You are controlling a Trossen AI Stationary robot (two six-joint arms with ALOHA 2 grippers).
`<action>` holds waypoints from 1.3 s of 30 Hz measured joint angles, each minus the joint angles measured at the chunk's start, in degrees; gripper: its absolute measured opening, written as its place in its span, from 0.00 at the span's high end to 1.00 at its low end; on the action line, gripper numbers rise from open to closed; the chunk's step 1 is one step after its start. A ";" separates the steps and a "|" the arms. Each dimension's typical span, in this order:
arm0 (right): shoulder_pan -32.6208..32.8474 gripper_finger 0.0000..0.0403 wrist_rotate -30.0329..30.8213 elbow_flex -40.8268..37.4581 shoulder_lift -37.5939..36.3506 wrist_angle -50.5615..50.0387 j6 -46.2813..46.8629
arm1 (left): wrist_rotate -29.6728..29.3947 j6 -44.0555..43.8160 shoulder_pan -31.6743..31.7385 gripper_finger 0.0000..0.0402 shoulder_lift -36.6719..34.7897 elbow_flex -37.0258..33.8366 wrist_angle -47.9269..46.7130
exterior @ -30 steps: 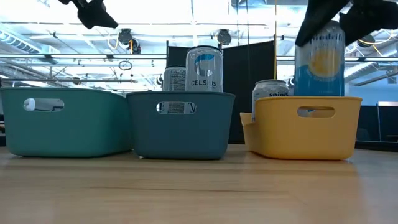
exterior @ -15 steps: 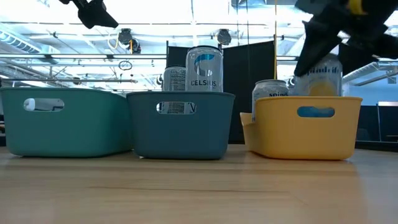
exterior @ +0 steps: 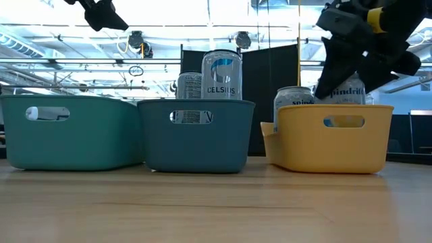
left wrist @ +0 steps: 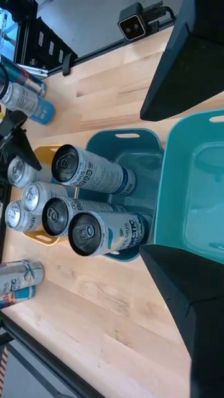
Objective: Sort soda cans
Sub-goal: Put the left silver soda can into the yellow bin, then put the silver soda can into the yellow bin
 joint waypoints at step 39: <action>0.04 0.15 -5.95 11.42 -2.79 -13.79 -2.82 | 0.00 0.11 -0.01 0.13 0.02 0.02 -0.15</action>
